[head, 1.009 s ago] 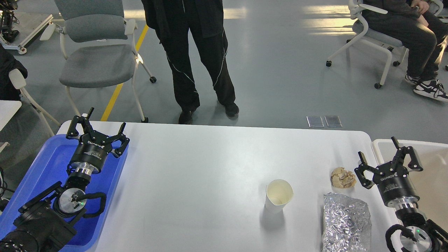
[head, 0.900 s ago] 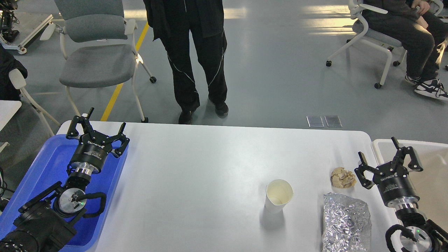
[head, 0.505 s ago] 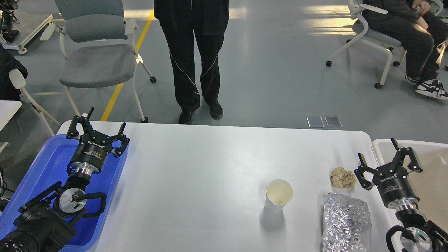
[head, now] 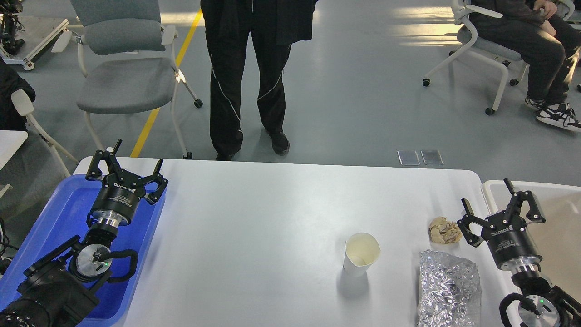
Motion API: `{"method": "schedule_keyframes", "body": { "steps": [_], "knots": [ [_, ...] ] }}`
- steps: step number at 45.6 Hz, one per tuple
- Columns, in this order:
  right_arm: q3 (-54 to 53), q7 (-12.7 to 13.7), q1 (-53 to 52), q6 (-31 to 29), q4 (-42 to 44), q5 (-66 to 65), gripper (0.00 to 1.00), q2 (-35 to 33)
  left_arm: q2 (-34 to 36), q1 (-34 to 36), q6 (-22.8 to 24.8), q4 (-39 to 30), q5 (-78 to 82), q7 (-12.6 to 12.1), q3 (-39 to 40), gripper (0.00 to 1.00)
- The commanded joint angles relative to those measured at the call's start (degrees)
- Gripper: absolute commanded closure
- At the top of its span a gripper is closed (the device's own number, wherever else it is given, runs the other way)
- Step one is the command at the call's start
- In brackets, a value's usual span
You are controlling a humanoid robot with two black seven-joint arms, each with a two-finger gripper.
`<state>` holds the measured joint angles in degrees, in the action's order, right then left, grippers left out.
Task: Tidy desktop
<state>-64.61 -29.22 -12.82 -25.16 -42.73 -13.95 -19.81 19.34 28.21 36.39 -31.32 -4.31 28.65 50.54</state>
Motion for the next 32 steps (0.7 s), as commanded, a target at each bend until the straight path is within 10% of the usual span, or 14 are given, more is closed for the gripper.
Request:
{"method": "schedule_keyframes", "body": {
  "steps": [1,32],
  "knots": [
    [0.18,0.31,0.43,0.46,-0.68,0.15,0.0,0.03,0.0,0.0,0.0,-0.06,0.0,0.0,0.0,0.0],
    [0.36,1.89,7.01,9.78,-14.91,3.14,0.0,-5.15,0.0,0.09,0.26,-0.06,0.0,0.0,0.0,0.0]
  ]
}}
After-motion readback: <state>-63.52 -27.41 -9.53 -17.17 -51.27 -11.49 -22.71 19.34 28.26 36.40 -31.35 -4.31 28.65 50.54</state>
